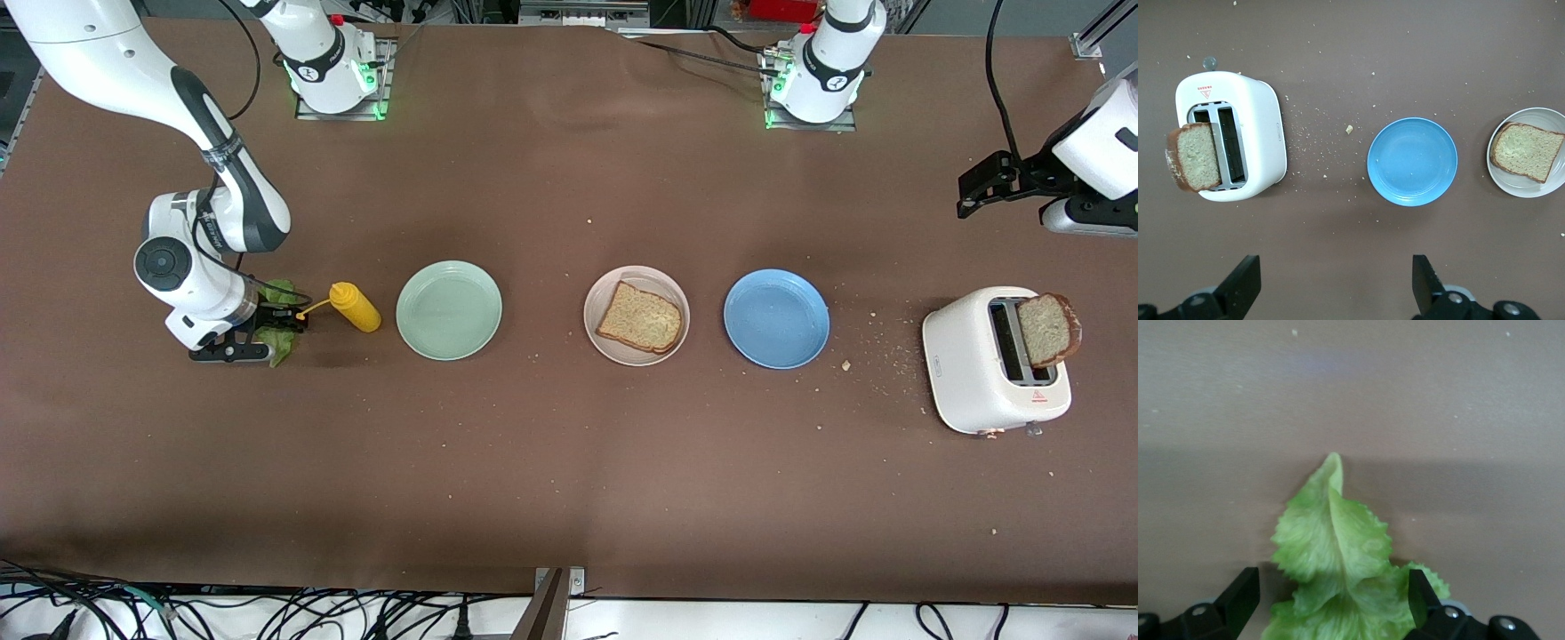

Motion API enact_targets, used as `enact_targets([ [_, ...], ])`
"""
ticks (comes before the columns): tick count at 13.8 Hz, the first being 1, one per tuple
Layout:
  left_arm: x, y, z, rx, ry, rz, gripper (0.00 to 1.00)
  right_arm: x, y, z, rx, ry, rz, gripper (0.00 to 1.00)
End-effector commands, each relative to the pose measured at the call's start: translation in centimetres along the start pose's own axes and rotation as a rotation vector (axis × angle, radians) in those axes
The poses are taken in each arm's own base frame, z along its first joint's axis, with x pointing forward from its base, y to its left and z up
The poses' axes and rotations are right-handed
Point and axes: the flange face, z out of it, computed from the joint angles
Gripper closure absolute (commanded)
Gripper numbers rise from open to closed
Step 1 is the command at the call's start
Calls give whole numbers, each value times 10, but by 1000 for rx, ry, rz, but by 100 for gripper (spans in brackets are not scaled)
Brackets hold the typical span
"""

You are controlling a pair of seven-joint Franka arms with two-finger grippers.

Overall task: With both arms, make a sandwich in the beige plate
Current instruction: 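Grasp the lettuce leaf with the right gripper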

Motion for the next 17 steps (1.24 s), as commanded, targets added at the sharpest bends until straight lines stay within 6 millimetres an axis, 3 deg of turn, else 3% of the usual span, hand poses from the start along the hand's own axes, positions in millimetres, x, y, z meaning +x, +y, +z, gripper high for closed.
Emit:
enact_targets([
  [1, -2, 0, -7, -17, 10, -9, 0, -6, 1, 6, 19, 6, 15, 42],
  [2, -2, 0, -7, -17, 10, -9, 0, -7, 1, 7, 20, 5, 14, 62],
  [3, -2, 0, -7, -17, 10, -9, 0, -7, 1, 8, 20, 3, 14, 88],
  [4, -2, 0, -7, -17, 10, -9, 0, -7, -2, 10, 21, -1, 11, 100],
  [8, -2, 0, -7, -16, 10, -8, 0, -5, -3, 8, 18, 0, -15, 100],
  [11, -2, 0, -7, -17, 10, -8, 0, 2, -10, -16, 10, 15, -57, 100],
  [17, -2, 0, -7, -17, 10, -9, 0, 36, -26, -149, -63, -55, -151, 100],
])
